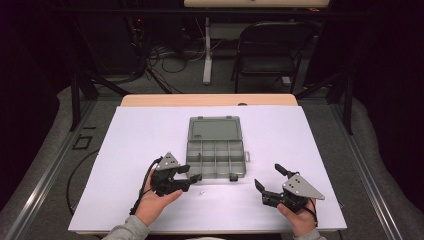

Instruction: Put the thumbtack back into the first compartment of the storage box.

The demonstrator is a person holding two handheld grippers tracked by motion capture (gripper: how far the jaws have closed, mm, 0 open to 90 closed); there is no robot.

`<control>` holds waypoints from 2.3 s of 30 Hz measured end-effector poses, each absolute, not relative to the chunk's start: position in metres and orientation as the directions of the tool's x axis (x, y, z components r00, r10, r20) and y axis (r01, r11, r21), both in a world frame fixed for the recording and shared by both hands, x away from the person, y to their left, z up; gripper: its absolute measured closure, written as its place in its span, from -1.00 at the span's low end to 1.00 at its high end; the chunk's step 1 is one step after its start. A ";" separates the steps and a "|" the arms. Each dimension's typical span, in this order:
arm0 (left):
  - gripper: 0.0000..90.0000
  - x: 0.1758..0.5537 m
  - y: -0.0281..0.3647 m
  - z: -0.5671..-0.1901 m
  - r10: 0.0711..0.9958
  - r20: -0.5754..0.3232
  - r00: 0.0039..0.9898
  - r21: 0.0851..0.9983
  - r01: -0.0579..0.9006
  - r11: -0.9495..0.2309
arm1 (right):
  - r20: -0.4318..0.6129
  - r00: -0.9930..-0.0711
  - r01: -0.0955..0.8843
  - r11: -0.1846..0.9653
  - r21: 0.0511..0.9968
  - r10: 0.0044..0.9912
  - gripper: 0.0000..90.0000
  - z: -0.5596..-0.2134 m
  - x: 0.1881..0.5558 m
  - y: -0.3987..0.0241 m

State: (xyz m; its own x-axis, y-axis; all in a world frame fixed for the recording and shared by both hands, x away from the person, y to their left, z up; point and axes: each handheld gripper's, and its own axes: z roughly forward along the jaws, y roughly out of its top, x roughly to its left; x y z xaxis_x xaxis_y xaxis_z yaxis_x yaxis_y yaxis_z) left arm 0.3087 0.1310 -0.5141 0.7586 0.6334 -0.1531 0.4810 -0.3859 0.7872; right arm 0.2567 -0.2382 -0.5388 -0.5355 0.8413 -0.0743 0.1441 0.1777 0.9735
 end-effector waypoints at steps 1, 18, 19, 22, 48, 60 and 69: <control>0.13 0.307 0.130 -0.515 0.632 -0.154 0.759 0.786 0.482 -0.387 | -0.074 -0.535 0.143 0.176 0.974 0.842 -0.66 -0.539 0.257 -0.238; 0.48 0.298 0.115 -0.537 0.609 -0.187 0.771 0.737 0.520 -0.432 | -0.074 -0.534 0.142 0.176 0.974 0.842 -0.66 -0.538 0.256 -0.239; 0.51 0.298 0.114 -0.538 0.608 -0.187 0.771 0.734 0.521 -0.435 | -0.074 -0.534 0.142 0.176 0.974 0.842 -0.66 -0.538 0.256 -0.239; 0.56 0.298 0.112 -0.542 0.607 -0.186 0.773 0.726 0.525 -0.445 | -0.078 -0.534 0.139 0.178 0.974 0.842 -0.66 -0.538 0.256 -0.239; 0.74 0.298 0.101 -0.559 0.599 -0.160 0.784 0.684 0.526 -0.506 | -0.079 -0.535 0.137 0.179 0.974 0.841 -0.66 -0.538 0.256 -0.240; 0.85 0.298 0.102 -0.560 0.600 -0.163 0.783 0.686 0.527 -0.502 | -0.079 -0.536 0.136 0.178 0.975 0.840 -0.66 -0.538 0.256 -0.240; 0.86 0.299 0.102 -0.560 0.599 -0.169 0.782 0.686 0.530 -0.498 | -0.079 -0.536 0.135 0.178 0.975 0.841 -0.66 -0.538 0.256 -0.240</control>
State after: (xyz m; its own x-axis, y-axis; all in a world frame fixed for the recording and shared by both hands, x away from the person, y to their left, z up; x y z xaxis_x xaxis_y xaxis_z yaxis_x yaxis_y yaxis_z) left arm 0.2990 0.1024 -0.5602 0.7825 0.5994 -0.1686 0.5297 -0.4985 0.6863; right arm 0.2564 -0.2398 -0.5378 -0.5359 0.8405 -0.0795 0.1353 0.1784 0.9746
